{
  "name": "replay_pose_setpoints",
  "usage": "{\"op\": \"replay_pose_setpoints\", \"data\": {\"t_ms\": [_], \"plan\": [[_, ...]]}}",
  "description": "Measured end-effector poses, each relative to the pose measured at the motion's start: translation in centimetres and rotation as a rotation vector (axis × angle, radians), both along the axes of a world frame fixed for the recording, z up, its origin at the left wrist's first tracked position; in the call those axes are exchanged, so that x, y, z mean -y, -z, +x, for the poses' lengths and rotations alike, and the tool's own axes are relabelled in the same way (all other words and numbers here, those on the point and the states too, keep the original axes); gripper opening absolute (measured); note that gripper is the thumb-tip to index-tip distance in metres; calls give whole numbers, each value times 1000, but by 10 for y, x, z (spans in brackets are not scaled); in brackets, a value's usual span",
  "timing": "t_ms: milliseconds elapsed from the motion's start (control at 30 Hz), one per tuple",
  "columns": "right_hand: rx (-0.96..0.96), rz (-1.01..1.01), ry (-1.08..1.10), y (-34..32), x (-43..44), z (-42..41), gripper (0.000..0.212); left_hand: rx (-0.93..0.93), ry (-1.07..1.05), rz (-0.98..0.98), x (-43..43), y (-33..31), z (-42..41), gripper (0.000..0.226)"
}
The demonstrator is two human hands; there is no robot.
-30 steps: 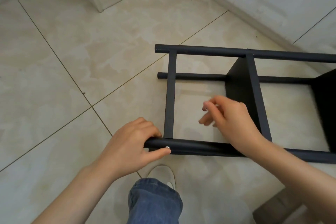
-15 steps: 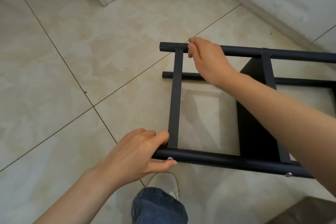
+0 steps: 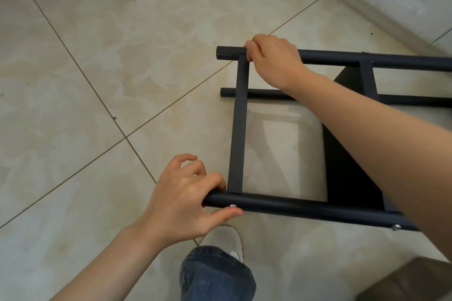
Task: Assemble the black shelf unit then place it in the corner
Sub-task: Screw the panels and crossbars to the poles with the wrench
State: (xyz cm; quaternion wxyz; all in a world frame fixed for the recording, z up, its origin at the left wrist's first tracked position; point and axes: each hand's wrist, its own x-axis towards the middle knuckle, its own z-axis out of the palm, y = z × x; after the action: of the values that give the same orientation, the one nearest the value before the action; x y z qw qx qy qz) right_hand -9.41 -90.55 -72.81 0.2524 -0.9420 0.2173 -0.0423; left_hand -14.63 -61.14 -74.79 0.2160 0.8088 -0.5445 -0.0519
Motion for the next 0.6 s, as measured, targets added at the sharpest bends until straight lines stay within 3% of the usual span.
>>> {"op": "replay_pose_setpoints", "data": {"t_ms": [267,433,533,600], "plan": [[36,-43,-38,-1,-9,-5,34,-35,-25,-4,-3,7,-4,47],[54,-39,-32,0,-10,-5,33,-128,-60,-13,1,5,1,69],[64,-26,-23,0,-11,-6,34,-147,91,35,6,1,10,90],[63,-9,-11,0,-10,-5,35,-100,200,83,10,0,14,91]]}}
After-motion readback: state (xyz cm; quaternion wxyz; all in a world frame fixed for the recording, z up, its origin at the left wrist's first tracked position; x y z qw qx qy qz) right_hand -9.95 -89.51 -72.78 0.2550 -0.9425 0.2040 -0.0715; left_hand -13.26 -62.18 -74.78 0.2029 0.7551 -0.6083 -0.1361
